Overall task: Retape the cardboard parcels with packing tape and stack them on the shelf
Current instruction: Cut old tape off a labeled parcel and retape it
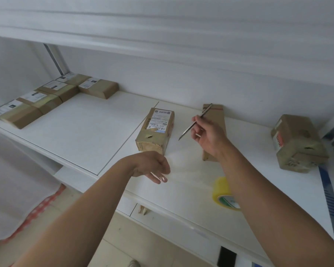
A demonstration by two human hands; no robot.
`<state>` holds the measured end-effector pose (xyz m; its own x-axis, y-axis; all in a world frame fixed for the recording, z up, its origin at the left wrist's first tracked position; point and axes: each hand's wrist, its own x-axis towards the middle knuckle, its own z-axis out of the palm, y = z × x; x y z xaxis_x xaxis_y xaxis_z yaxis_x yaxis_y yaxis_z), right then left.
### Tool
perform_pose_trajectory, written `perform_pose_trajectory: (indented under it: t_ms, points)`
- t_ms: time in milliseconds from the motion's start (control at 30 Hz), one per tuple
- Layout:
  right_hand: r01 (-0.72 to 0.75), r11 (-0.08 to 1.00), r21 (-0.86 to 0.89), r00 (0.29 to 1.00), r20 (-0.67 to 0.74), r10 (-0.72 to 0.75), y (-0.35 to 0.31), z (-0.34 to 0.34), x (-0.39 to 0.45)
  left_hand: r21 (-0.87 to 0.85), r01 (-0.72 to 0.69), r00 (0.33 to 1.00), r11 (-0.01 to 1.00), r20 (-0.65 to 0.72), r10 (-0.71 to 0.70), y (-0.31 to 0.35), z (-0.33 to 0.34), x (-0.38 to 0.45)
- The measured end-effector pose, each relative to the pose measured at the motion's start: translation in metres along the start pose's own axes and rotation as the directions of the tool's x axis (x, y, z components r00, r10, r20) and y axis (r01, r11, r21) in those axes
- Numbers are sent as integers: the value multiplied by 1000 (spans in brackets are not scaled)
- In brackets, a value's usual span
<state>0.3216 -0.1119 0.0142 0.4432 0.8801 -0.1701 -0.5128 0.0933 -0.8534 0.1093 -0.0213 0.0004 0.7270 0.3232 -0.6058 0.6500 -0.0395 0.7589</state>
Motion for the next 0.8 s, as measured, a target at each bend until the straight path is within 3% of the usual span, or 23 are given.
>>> perform_pose_trajectory:
  t_ms: [300, 533, 800]
  points:
    - [-128, 991, -28, 986, 102, 131, 0, 5, -19, -11, -16, 998, 1000, -54, 16, -3, -1, -5]
    - [-30, 917, -398, 978, 177, 109, 10, -10, -29, -32, -44, 994, 999, -101, 40, -9, 0, -9]
    - [-13, 840, -542, 949, 258, 181, 13, -16, -35, -31, -57, 987, 998, -153, 52, -11, 3, -10]
